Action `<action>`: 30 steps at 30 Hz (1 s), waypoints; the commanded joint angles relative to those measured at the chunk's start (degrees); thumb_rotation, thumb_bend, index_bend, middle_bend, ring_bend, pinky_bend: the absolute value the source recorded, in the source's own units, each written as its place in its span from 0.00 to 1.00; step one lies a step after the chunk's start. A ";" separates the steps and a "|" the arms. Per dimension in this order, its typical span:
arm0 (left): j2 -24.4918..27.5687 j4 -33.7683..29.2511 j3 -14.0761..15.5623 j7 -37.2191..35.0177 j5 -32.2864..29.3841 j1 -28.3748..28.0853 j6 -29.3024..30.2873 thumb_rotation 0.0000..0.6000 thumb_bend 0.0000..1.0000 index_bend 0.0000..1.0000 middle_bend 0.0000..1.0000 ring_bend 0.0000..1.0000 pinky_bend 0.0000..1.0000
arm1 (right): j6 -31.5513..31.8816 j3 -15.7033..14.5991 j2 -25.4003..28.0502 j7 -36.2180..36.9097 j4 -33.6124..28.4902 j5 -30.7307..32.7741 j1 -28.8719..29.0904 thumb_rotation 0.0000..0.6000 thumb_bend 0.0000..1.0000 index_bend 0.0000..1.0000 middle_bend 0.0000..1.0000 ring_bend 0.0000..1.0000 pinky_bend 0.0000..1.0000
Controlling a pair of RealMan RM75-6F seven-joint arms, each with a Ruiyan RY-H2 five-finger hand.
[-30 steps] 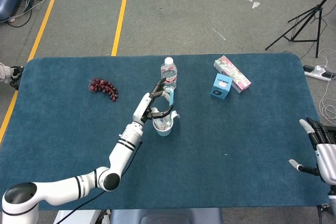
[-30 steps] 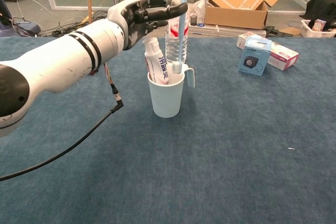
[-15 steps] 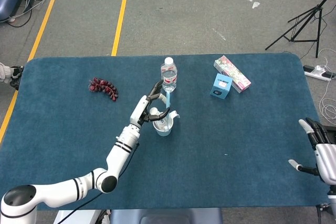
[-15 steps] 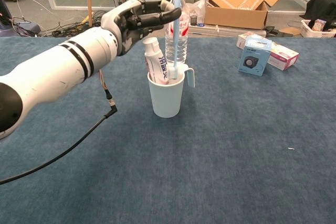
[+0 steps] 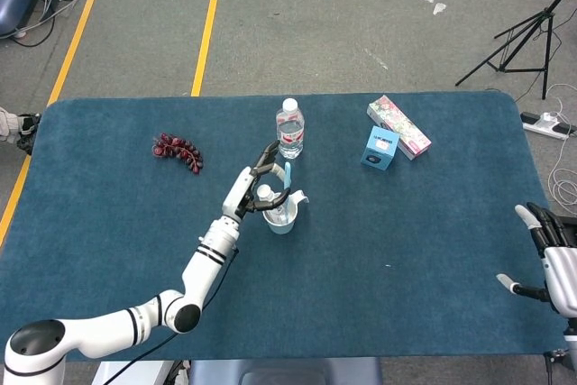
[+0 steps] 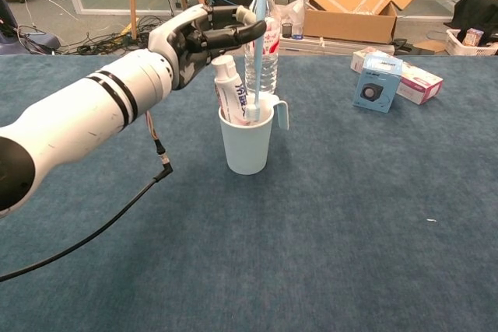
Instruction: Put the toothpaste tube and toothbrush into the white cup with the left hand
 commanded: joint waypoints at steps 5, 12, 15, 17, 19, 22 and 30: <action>-0.78 1.89 0.59 -1.66 0.59 0.00 -0.41 1.00 0.46 0.71 0.00 0.00 0.00 | -0.05 0.04 0.08 0.10 -0.01 0.07 0.01 1.00 0.00 0.09 0.07 0.00 0.42; -1.09 3.06 1.01 -3.02 1.13 0.11 -0.74 1.00 0.46 0.71 0.00 0.00 0.00 | -0.33 0.06 0.06 0.01 0.03 0.20 0.13 1.00 0.00 0.09 0.07 0.00 0.42; -1.19 3.28 1.20 -3.41 1.37 0.22 -0.72 1.00 0.46 0.71 0.00 0.00 0.00 | -0.35 0.08 0.07 0.00 0.03 0.27 0.13 1.00 0.00 0.09 0.07 0.00 0.42; -1.23 3.36 1.34 -3.62 1.49 0.29 -0.74 1.00 0.46 0.71 0.00 0.00 0.00 | -0.34 0.07 0.06 -0.01 0.03 0.29 0.11 1.00 0.00 0.09 0.07 0.00 0.42; -1.27 3.48 1.48 -3.82 1.62 0.37 -0.75 1.00 0.46 0.71 0.00 0.00 0.00 | -0.35 0.06 0.06 -0.04 0.00 0.28 0.11 1.00 0.00 0.09 0.07 0.00 0.42; -1.21 3.56 1.68 -4.26 1.84 0.47 -0.91 1.00 0.46 0.70 0.00 0.00 0.00 | -0.39 0.06 0.08 -0.07 -0.04 0.31 0.12 1.00 0.00 0.09 0.07 0.00 0.42; -0.79 3.67 2.11 -5.03 2.26 0.45 -1.80 1.00 0.46 0.57 0.00 0.00 0.00 | -0.48 0.06 0.08 -0.16 -0.10 0.34 0.17 1.00 0.00 0.09 0.07 0.00 0.42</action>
